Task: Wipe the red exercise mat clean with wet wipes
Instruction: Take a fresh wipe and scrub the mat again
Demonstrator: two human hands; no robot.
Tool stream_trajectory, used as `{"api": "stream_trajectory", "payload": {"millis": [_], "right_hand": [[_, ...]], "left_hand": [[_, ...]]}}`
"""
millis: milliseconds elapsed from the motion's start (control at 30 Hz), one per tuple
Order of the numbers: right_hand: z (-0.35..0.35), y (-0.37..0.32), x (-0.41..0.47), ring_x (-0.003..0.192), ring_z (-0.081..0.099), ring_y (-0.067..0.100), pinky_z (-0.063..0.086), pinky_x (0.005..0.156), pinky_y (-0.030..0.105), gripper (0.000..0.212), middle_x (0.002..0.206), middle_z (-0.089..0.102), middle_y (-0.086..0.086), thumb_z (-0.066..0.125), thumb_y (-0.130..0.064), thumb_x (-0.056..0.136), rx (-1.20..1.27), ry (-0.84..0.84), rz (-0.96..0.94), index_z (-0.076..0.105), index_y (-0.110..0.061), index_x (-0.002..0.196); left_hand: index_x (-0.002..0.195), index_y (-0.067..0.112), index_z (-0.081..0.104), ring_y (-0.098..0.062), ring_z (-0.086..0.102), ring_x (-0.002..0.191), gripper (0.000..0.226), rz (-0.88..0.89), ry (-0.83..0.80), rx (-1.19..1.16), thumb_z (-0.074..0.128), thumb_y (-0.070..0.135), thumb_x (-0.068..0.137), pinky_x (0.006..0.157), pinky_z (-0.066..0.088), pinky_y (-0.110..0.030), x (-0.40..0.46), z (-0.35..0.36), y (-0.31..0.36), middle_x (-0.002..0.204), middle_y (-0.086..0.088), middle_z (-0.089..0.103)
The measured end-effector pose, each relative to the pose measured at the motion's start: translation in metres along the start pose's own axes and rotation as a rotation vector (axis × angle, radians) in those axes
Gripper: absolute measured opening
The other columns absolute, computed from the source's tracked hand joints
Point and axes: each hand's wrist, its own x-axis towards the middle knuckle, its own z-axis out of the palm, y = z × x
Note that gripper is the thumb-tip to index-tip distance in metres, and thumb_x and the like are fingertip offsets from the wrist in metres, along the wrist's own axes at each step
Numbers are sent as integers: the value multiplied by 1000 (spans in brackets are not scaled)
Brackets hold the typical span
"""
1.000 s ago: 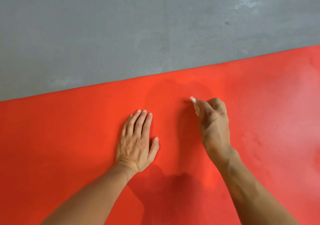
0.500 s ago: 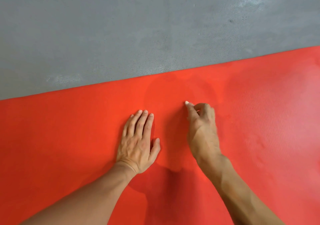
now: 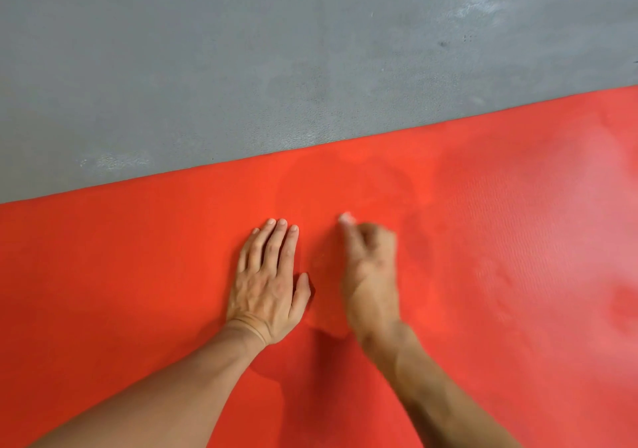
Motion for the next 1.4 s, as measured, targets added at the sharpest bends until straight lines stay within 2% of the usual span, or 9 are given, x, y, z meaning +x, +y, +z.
{"api": "stream_trajectory", "payload": {"millis": [100, 300, 367, 433, 533, 833, 1100, 1267, 1400], "right_hand": [[-13, 13, -10, 104, 53, 29, 54, 88, 38, 45, 119, 58, 11, 49, -13, 99, -112, -173, -373, 56, -8, 144], [-24, 45, 53, 91, 50, 25, 49, 85, 39, 27, 99, 53, 10, 50, -18, 104, -124, 215, 328, 67, -6, 121], [2, 4, 26, 72, 51, 10, 50, 67, 26, 20, 87, 50, -2, 59, -28, 105, 55, 117, 265, 60, -9, 109], [11, -25, 0, 86, 56, 3, 47, 78, 17, 23, 98, 56, -3, 63, -27, 103, 88, -54, -64, 65, -9, 117], [18, 1, -11, 101, 52, 26, 47, 94, 29, 44, 116, 57, 9, 65, -5, 94, -27, -209, -380, 61, -6, 138], [24, -3, -6, 100, 50, 31, 49, 92, 35, 57, 120, 52, 9, 58, 8, 90, -114, -203, -309, 56, -11, 143], [67, -63, -37, 107, 50, 25, 46, 94, 32, 35, 121, 54, 9, 48, -17, 100, 35, -84, -31, 63, -8, 130], [65, -76, -23, 98, 53, 23, 49, 89, 28, 30, 111, 61, 3, 49, -16, 106, 40, -266, -439, 67, -5, 127], [24, -17, 19, 99, 54, 26, 43, 89, 23, 30, 103, 58, -2, 49, -20, 104, -55, 50, 17, 73, -13, 120]], "left_hand": [[156, 2, 42, -35, 30, 154, 72, -7, 11, -12, 47, 38, 93, 124, 28, -56, 0, -1, 1, 162, -18, 40], [156, 3, 44, -33, 31, 154, 71, -14, 23, -28, 46, 37, 94, 125, 27, -54, 1, 0, 1, 162, -17, 41], [155, 2, 45, -33, 32, 154, 69, -7, 29, -40, 45, 36, 94, 124, 28, -54, 1, 0, 0, 161, -17, 43], [153, 2, 47, -33, 34, 153, 68, -2, 51, -69, 45, 35, 94, 124, 27, -53, 1, 1, 0, 160, -17, 44], [153, 3, 48, -32, 34, 153, 70, -1, 57, -81, 49, 34, 91, 125, 27, -52, 1, 3, -2, 160, -15, 44], [154, 1, 44, -35, 29, 155, 65, -168, 103, -85, 43, 38, 100, 127, 21, -54, -21, -11, -55, 161, -19, 41], [158, 3, 39, -32, 25, 157, 67, -217, 91, -25, 40, 35, 100, 127, 23, -53, -30, -3, -75, 165, -14, 36], [157, 3, 40, -31, 26, 157, 60, -207, 118, -66, 37, 27, 103, 126, 25, -53, -33, 0, -79, 165, -13, 38], [158, 3, 40, -31, 25, 158, 61, -204, 109, -43, 42, 25, 101, 126, 24, -53, -31, -1, -78, 165, -13, 37]]}}
